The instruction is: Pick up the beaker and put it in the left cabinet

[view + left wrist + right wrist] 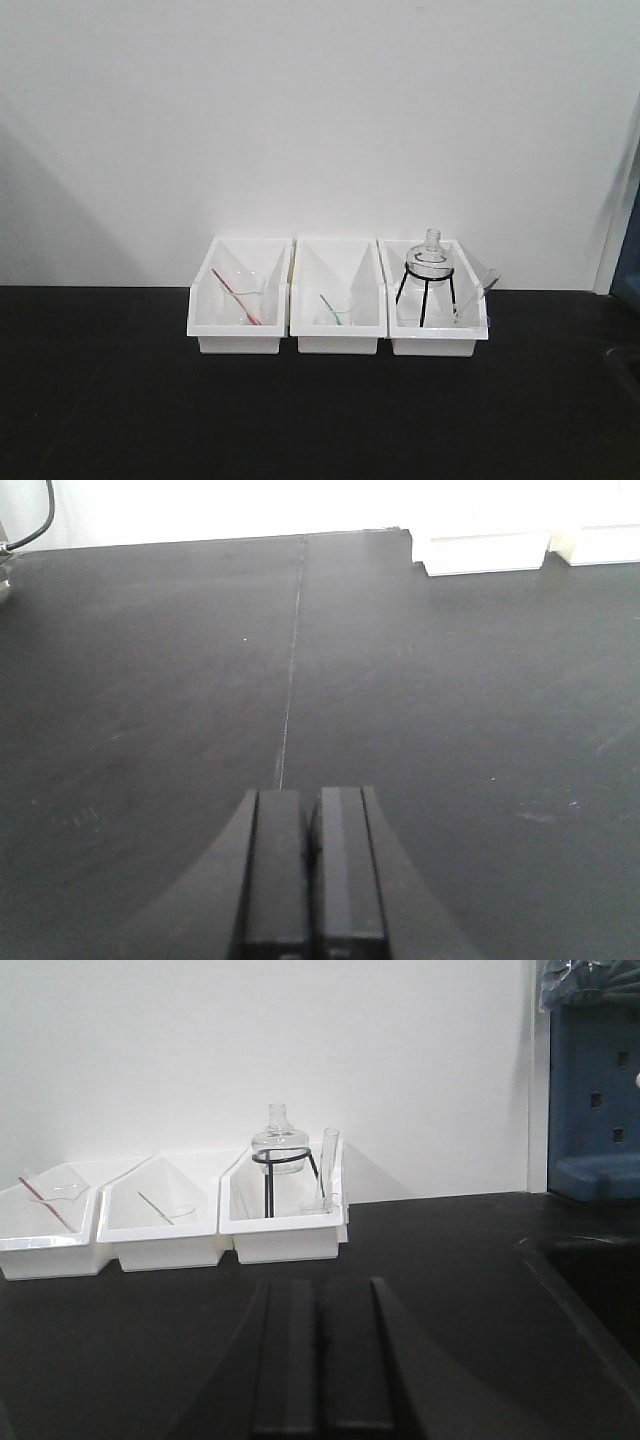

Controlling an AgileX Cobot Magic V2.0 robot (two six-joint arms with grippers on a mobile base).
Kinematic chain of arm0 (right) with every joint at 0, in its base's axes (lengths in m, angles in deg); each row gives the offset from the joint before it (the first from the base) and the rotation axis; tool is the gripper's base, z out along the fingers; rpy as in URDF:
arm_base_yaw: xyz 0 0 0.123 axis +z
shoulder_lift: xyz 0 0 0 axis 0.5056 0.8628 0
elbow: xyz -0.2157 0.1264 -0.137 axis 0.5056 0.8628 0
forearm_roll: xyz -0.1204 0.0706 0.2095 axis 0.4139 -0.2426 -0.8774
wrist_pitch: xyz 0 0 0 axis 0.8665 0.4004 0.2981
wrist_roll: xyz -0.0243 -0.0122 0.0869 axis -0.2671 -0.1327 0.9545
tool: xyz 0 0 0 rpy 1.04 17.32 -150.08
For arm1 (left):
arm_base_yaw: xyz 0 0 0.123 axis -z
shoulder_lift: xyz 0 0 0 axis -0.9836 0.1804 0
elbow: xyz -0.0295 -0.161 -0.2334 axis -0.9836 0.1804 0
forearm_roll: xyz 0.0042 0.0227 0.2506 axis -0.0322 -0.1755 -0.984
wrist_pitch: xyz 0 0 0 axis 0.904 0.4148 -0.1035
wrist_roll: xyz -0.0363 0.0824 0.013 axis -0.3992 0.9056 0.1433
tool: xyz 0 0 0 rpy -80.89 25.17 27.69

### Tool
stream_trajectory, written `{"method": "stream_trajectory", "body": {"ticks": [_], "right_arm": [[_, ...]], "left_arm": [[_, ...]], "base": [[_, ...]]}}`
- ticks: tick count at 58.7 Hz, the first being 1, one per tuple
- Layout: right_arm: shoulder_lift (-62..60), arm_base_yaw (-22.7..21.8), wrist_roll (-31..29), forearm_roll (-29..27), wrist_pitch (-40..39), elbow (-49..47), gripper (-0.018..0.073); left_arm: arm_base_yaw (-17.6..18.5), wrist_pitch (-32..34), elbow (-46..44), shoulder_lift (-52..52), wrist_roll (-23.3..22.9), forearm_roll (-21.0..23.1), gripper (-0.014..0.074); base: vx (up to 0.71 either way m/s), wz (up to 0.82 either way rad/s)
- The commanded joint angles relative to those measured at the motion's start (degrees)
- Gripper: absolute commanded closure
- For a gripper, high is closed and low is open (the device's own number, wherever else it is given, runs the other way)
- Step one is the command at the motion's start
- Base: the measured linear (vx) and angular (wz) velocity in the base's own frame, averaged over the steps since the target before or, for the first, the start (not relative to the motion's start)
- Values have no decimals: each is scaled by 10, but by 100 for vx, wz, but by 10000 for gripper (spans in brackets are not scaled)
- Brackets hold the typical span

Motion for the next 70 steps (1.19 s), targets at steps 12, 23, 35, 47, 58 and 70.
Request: {"method": "stream_trajectory", "body": {"ticks": [12,23,35,47,58,70], "right_arm": [[3,-4,-8,6,-50,2,564],[8,-4,-14,8,-60,-51,564],[127,-4,-70,13,-63,-201,564],[286,-4,-69,13,-98,-302,564],[360,-4,-65,13,-104,-313,561],[375,-4,-62,12,-106,-313,489]], "left_arm": [[3,43,-9,-6,-2,-2,593],[3,43,-9,-6,-2,-2,593],[3,43,-9,-6,-2,-2,593],[3,43,-9,-6,-2,-2,593],[3,43,-9,-6,-2,-2,593],[3,43,-9,-6,-2,-2,593]], "base": [[0,0],[0,0],[0,0],[0,0],[0,0],[0,0]]}}
